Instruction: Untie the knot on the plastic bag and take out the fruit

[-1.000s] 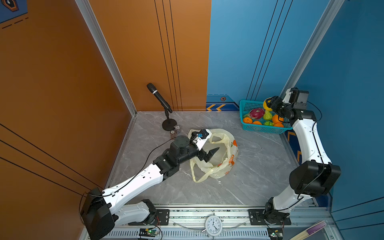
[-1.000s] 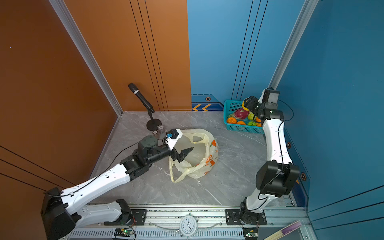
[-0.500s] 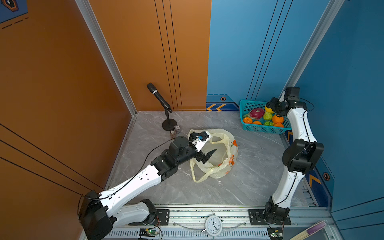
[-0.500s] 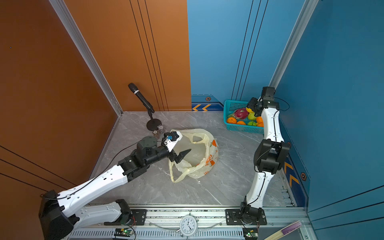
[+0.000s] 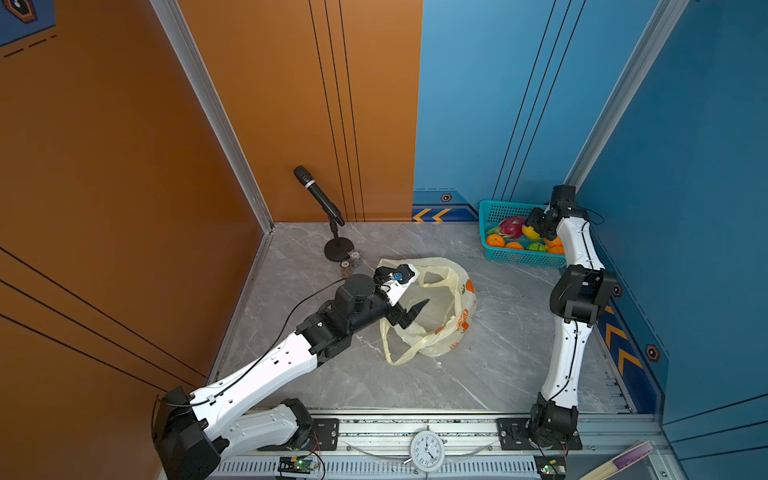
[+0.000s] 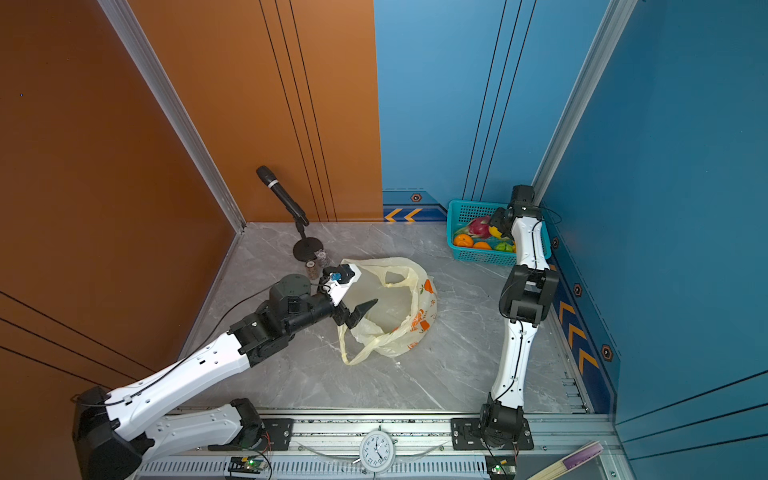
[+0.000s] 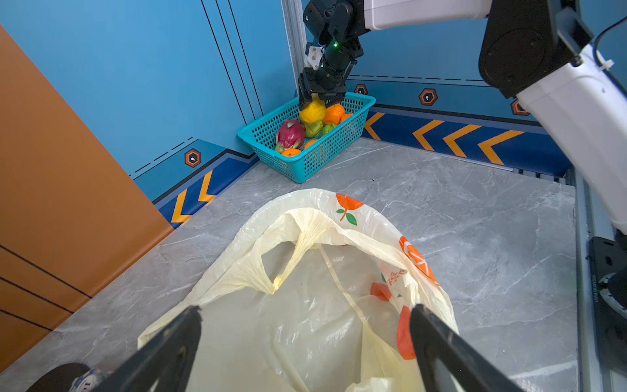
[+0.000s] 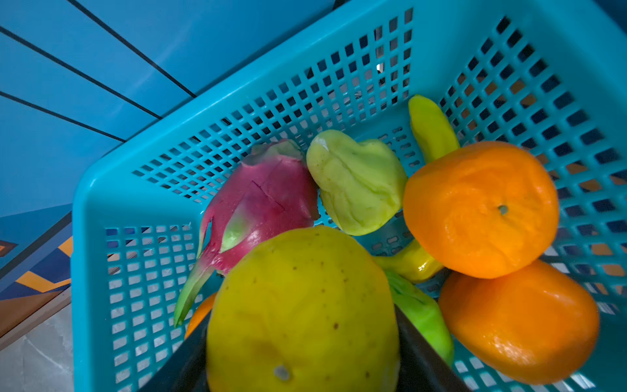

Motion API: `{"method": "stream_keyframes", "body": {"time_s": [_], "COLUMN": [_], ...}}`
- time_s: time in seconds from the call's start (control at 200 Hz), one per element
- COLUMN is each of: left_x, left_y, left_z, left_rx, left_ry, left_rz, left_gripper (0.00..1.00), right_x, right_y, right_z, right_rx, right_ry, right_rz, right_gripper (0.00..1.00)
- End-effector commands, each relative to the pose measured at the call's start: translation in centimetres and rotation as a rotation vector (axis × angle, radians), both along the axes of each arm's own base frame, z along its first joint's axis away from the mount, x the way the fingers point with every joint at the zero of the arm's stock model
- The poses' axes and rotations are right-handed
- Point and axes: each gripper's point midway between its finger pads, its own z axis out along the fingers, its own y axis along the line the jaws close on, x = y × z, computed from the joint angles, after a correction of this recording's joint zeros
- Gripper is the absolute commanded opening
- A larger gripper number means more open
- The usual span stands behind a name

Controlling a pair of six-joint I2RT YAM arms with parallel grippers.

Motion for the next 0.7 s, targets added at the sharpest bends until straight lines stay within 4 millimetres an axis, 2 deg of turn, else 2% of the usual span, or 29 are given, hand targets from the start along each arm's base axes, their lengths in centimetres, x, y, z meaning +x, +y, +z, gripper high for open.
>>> {"method": "stream_keyframes", "body": {"time_s": [0.0, 0.145, 0.28, 0.34, 0.436, 0.536, 0.696], "left_x": [-0.2, -0.5, -0.9, -1.2, -1.4, -1.6, -1.7], "left_y": [1.0, 1.4, 1.6, 1.7, 2.1, 2.4, 2.8], "left_z": [1.6, 2.3, 2.8, 2.9, 3.0, 2.9, 2.9], "left_rx": [-0.026, -0.053, -0.075, -0.078, -0.084, -0.099, -0.098], "left_ry": [-0.010, -0.012, -0.014, -0.014, -0.014, -0.017, -0.020], "left_rz": [0.050, 0.066, 0.061, 0.061, 0.069, 0.075, 0.090], "left_gripper": [0.96, 0.96, 0.96, 0.96, 0.96, 0.96, 0.96], "right_x": [0.1, 0.3, 0.4, 0.3, 0.1, -0.5, -2.1], "right_y": [-0.2, 0.3, 0.6, 0.6, 0.5, 0.3, 0.5], "right_z": [-0.6, -2.5, -3.2, -2.8, -0.6, 3.1, 8.9], "right_rx": [0.003, 0.040, 0.067, 0.067, 0.055, 0.037, 0.027], "right_ry": [0.019, 0.042, 0.049, 0.048, 0.023, -0.026, -0.099], "right_rz": [-0.008, -0.006, -0.010, -0.013, -0.019, -0.029, -0.019], "right_gripper": [0.44, 0.44, 0.47, 0.55, 0.69, 0.80, 0.89]}}
